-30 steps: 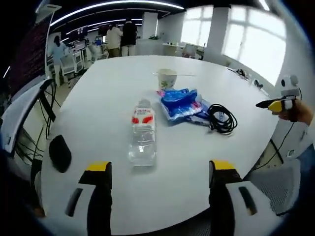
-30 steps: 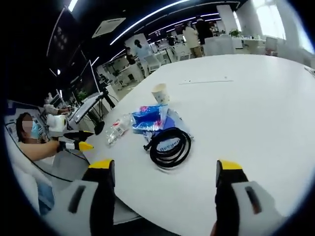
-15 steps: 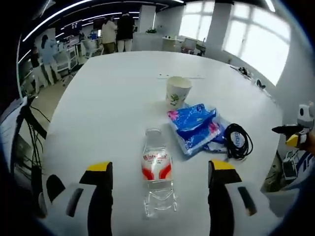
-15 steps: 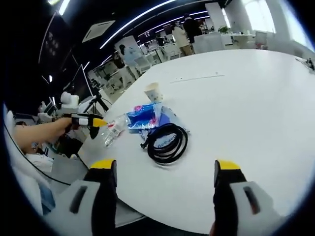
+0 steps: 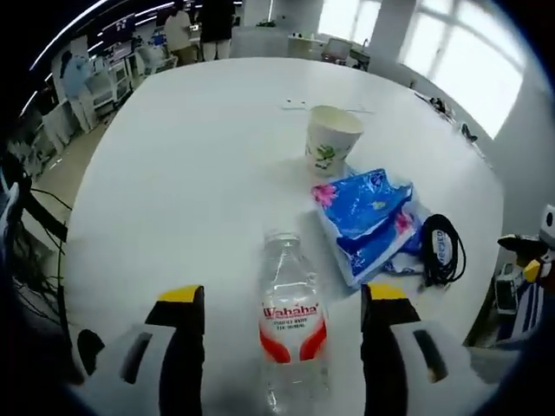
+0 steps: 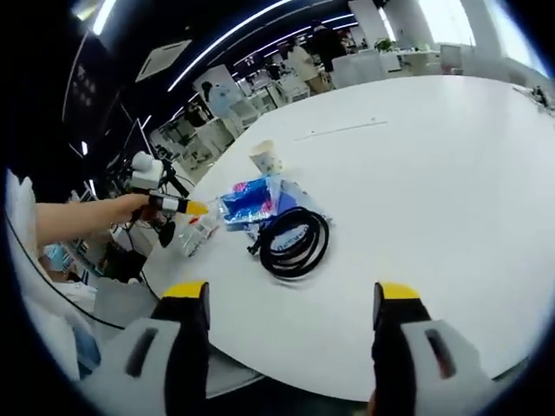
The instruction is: Arrange the tabletop items into an orderly group along one side of the table until the central work area is clear of visible clutter.
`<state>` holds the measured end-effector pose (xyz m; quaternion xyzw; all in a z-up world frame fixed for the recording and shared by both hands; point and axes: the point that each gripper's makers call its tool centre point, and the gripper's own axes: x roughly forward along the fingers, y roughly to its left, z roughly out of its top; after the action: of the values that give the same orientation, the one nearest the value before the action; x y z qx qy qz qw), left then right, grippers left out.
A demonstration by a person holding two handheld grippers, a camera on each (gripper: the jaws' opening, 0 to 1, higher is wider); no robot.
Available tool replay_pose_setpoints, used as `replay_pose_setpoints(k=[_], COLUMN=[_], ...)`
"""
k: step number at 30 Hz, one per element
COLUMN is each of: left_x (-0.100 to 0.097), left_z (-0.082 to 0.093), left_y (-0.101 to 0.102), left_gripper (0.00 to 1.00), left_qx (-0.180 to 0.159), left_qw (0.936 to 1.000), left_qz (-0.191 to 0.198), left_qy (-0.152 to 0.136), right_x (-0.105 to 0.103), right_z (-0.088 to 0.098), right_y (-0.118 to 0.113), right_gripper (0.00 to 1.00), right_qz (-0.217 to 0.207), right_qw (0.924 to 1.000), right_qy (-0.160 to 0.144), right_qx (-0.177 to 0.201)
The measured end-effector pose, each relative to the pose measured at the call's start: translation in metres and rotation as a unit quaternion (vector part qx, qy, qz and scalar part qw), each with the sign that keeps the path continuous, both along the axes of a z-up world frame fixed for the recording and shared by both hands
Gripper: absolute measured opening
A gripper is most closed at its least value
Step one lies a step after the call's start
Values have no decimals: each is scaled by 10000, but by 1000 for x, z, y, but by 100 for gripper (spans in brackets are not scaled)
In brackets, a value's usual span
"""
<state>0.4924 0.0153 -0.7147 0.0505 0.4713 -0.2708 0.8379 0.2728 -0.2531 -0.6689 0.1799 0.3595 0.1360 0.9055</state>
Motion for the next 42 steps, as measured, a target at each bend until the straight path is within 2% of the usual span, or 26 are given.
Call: replay_pose_setpoints(k=[2,5,9,12,14,21,26,27,30,32,33,34,38,39,40,42], left_x=[5,11,15,17,18,24,25,29,28,27,27,26,25,25,24,24], left_z=[-3,-7,-15,-20,-22,-33,-42,-40,-38,-39,-39,-39,-40,-40,-41,-40], left_y=[0,-2,-9,-7,-9,-15,-18,-18,-22,-21,-18,-22,-27,-28,-29,-29], left_gripper=[69,65,60,53,49,48,45,44,45,43,42,41,33,28,28,26], left_qx=[-61,-88,55,363,330,334,360,422,325,409,570,491,505,544,612,633], left_qw=[9994,9988,9990,9989,9989,9982,9972,9981,9975,9976,9976,9977,9978,9978,9976,9973], left_qz=[300,423,334,117,141,216,255,158,349,312,170,265,218,147,30,90], left_qy=[168,242,305,272,295,441,597,428,521,463,345,396,376,357,332,354], right_x=[0,1,2,1,2,1,0,0,-1,-2,-2,-2,0,1,2,4], right_z=[0,1,1,0,0,-5,-5,-5,-6,-6,-6,-7,-8,-7,-5,-2], right_y=[1,2,4,5,5,7,9,9,9,8,8,8,7,7,8,9], right_gripper=[76,76,76,76,76,75,74,74,74,73,73,73,72,72,71,71], right_qz=[2,-42,-3,38,24,-7,-120,-122,-120,-137,-140,-141,-146,-146,-129,-83], right_qw=[10000,10000,10000,10000,10000,9999,9994,9994,9995,9995,9994,9994,9995,9995,9995,9997], right_qy=[12,-10,-10,16,25,91,110,120,135,130,133,142,145,137,114,76], right_qx=[12,90,79,61,74,122,295,292,260,272,275,268,258,259,255,239])
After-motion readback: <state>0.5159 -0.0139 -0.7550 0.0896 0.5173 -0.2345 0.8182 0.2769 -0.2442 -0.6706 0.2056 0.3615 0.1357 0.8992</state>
